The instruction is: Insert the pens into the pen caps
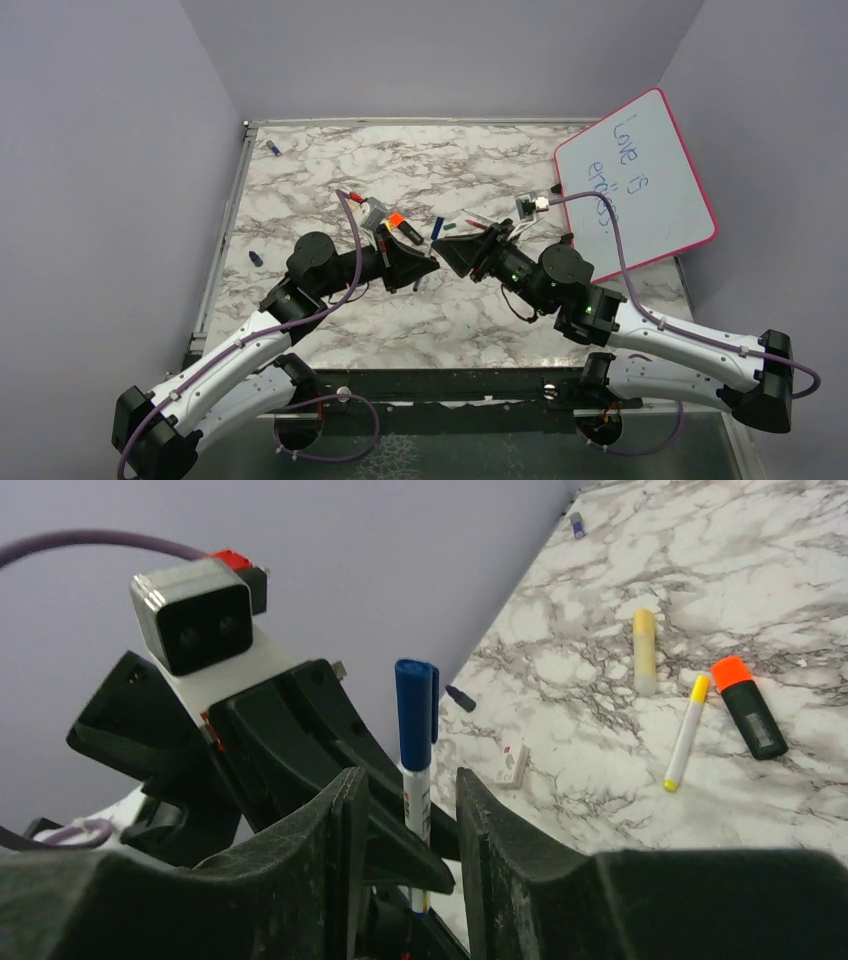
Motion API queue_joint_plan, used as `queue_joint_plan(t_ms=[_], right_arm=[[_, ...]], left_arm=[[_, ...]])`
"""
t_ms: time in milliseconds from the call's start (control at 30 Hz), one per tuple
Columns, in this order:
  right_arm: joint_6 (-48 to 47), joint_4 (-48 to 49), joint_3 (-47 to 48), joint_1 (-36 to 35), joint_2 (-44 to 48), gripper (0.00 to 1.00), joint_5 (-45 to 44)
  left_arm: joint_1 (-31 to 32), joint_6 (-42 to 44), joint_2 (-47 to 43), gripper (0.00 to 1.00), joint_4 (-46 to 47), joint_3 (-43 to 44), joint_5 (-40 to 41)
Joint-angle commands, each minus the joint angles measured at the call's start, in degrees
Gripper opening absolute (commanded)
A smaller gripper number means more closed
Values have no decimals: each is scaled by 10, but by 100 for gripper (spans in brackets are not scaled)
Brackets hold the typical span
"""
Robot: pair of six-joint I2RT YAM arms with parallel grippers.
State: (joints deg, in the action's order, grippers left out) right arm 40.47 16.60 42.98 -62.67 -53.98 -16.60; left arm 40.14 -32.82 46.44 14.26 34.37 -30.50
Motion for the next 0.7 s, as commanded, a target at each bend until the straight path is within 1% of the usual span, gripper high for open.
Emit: queue_joint_plan(t_ms=[0,100,200,267,333,433,567,600,667], right_arm=[[7,-40,0,-4,12,48,3],[12,-53,7,-4,19,57,-32],[12,-69,25,-4,21,64,-58],[17,-91,47,-4,16,67,-82],[26,-125,77,-4,2,69,-108],[33,-164,119,-4,-29,69,-140],[41,-223,156,-4,-66,66,-155],[46,-233,161,-4,-73,64,-153],[50,-239,167,-4,-80,59,-144]], left_arm=[[-4,23,-7,0,2,20,17],[-3,24,-4,0,0,15,16],[-3,26,3,0,-3,15,4],[-4,27,7,0,-1,13,-5],[-3,30,13,0,1,11,-15],[-3,31,17,0,1,10,-25],[-3,31,17,0,1,10,-27],[-3,30,16,0,1,9,-26],[-3,30,12,0,1,7,-25]])
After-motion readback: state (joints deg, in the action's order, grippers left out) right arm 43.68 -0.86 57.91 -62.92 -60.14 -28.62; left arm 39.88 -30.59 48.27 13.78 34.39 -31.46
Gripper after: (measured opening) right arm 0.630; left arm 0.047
